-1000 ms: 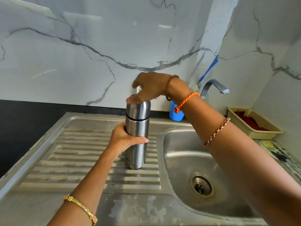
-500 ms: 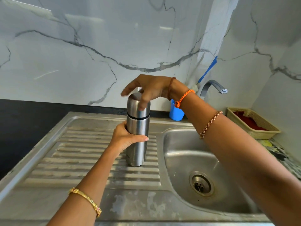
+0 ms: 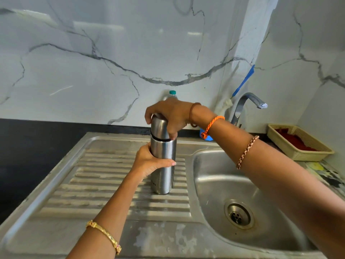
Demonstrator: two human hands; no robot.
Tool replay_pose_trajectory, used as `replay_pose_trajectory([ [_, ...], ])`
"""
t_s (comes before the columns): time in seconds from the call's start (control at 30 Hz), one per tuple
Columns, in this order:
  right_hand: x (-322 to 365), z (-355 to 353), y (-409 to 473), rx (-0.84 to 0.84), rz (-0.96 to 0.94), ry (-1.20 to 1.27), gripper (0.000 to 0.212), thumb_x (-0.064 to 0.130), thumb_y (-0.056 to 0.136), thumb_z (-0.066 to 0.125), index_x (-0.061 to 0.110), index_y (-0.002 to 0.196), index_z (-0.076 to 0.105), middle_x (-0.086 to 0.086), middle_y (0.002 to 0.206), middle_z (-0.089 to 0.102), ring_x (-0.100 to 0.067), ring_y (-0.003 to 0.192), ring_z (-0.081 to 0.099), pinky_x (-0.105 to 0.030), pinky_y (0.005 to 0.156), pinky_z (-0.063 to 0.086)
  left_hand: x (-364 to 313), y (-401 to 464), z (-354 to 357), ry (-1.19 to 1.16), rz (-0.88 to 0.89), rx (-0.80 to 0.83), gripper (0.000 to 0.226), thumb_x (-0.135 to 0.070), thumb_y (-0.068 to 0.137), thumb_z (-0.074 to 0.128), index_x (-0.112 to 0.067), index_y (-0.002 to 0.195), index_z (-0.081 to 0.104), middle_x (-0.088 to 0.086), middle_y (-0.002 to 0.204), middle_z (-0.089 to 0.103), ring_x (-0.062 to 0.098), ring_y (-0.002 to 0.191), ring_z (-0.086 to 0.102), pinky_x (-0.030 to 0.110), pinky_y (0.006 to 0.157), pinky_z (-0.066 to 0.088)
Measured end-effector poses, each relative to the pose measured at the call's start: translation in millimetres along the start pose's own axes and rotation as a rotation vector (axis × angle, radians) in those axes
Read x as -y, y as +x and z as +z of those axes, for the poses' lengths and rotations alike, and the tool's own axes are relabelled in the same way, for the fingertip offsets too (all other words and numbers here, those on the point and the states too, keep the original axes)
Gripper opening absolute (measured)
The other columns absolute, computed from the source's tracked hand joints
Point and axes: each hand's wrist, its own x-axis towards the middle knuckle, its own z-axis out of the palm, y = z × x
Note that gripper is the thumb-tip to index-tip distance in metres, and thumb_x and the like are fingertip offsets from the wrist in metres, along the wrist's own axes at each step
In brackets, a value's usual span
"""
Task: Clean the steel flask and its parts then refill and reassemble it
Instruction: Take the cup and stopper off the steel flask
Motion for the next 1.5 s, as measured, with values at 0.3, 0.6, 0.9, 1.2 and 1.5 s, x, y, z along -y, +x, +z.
replay_pose_trajectory([
  [0.3, -25, -38, -11, -0.309, -0.368, 0.057, 0.045, 0.007, 0.055, 0.054, 0.007, 0.1, 0.058, -0.002, 0.101, 0.049, -0.016, 0.091, 0.049, -0.019, 0.075, 0.04, -19, 10, -13, 0.096, 0.059, 0.046, 0.059, -0.019, 0.04, 0.09, -0.015, 0.094, 0.065, -0.001, 0.091, 0.071, 0.016, 0.087, 0.067, 0.03, 0.072, 0.054],
  [0.6, -80, 86, -22, -0.904, -0.047, 1.298, 0.07, -0.002, 0.048, 0.079, 0.018, 0.107, 0.046, 0.001, 0.106, 0.047, 0.002, 0.089, 0.054, -0.014, 0.076, 0.047, -7, 6, -3, 0.036, 0.097, -0.042, 0.061, -0.018, 0.036, 0.087, -0.015, 0.091, 0.061, 0.001, 0.087, 0.07, 0.016, 0.084, 0.067, 0.027, 0.071, 0.053],
  [0.9, -80, 200, 21, -0.699, 0.378, 1.336, 0.075, -0.001, 0.059, 0.083, 0.009, 0.125, 0.048, -0.01, 0.122, 0.054, -0.01, 0.098, 0.054, -0.007, 0.077, 0.044, -13, 4, -23, 0.022, 0.118, -0.239, 0.047, -0.007, 0.047, 0.09, -0.022, 0.079, 0.058, -0.003, 0.082, 0.066, 0.011, 0.077, 0.062, 0.024, 0.064, 0.051],
  [1.2, -44, 228, 50, -0.611, 0.429, 1.025, 0.065, 0.014, 0.063, 0.084, 0.006, 0.117, 0.048, 0.0, 0.106, 0.053, -0.012, 0.098, 0.052, -0.01, 0.082, 0.036, -5, 5, -52, 0.054, 0.107, -0.276, 0.053, -0.01, 0.047, 0.09, -0.014, 0.092, 0.063, -0.003, 0.087, 0.067, 0.011, 0.082, 0.064, 0.022, 0.065, 0.049],
  [1.5, -39, 231, 48, -0.558, 0.511, 1.043, 0.082, 0.023, 0.067, 0.083, 0.005, 0.133, 0.038, -0.012, 0.131, 0.048, -0.023, 0.123, 0.046, -0.019, 0.1, 0.036, 3, 5, -52, 0.087, 0.076, -0.246, 0.057, -0.02, 0.047, 0.09, -0.015, 0.097, 0.063, -0.001, 0.092, 0.068, 0.015, 0.087, 0.064, 0.032, 0.074, 0.054],
])
